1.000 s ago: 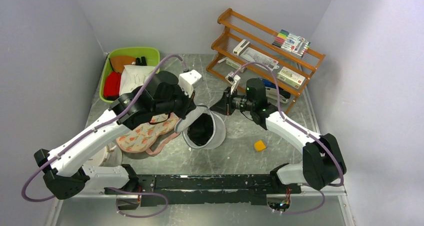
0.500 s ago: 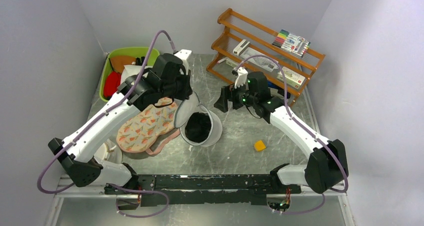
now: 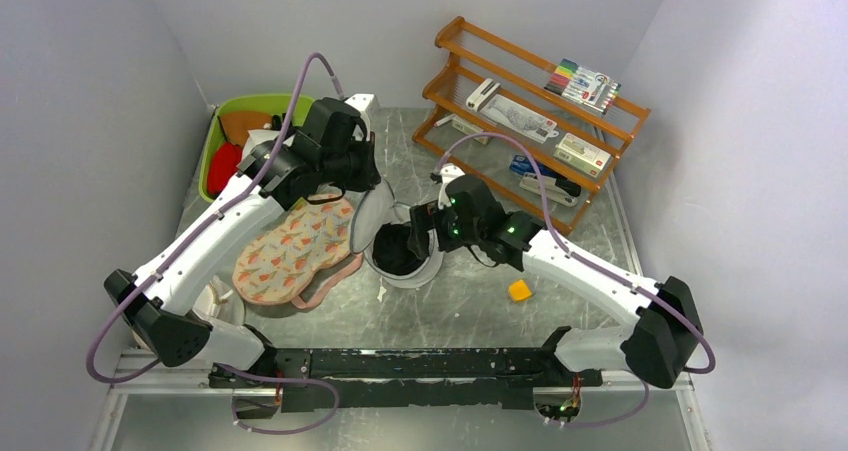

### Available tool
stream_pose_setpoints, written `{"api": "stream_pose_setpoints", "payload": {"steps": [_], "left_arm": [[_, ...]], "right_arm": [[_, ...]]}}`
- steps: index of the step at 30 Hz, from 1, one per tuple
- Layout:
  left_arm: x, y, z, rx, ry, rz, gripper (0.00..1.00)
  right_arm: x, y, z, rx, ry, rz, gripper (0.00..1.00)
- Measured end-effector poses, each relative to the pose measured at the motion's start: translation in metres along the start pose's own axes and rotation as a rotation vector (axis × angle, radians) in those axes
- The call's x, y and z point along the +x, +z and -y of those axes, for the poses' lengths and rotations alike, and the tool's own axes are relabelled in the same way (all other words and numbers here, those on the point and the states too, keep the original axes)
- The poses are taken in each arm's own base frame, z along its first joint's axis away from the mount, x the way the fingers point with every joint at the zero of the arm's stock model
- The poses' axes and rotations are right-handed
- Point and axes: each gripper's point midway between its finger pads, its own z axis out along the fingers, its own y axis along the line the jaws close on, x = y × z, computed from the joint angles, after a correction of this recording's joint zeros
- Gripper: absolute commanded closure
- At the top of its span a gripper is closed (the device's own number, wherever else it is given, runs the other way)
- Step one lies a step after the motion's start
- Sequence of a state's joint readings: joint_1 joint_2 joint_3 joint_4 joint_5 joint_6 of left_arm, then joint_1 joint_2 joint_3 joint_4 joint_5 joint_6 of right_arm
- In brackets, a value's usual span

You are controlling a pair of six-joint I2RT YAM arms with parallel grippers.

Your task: Unzip the laundry bag and remove the bra

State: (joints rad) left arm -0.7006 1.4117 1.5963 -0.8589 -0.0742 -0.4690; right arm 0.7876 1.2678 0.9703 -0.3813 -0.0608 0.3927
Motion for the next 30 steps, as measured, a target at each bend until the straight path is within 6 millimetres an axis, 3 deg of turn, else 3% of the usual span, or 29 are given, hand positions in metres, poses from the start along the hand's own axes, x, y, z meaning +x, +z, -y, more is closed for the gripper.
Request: {"api": "stream_pose_setpoints", "payload": {"steps": [3,8,10,20,26,30], "left_arm": [[0.000,0.001,-0.001,0.001,-0.005,-0.003,0.93],[0.000,0.001,-0.006,-0.008,-0.001,-0.009,0.93],[0.001,0.001,-0.010,-0.018,0.007,-0.014,0.93],[0.007,-0.001,-0.036,-0.096,0.035,-0.044,0.93],[0.031,0.010,-0.057,-0.145,0.021,-0.108,0.93],[0.046,0.015,-0.068,-0.168,0.020,-0.151,0.93]], "right_arm": [[0.014,0.003,0.013,0.080,0.005,-0.022,0.03],[0.057,0.010,0.032,0.131,0.018,-0.107,0.18],[0.064,0.011,0.037,0.151,0.015,-0.124,0.21],[0.040,0.009,0.076,0.288,-0.009,-0.036,0.43],[0.019,0.009,0.106,0.327,0.026,0.039,0.55],[0.007,0.013,0.106,0.295,0.013,0.076,0.68]]}}
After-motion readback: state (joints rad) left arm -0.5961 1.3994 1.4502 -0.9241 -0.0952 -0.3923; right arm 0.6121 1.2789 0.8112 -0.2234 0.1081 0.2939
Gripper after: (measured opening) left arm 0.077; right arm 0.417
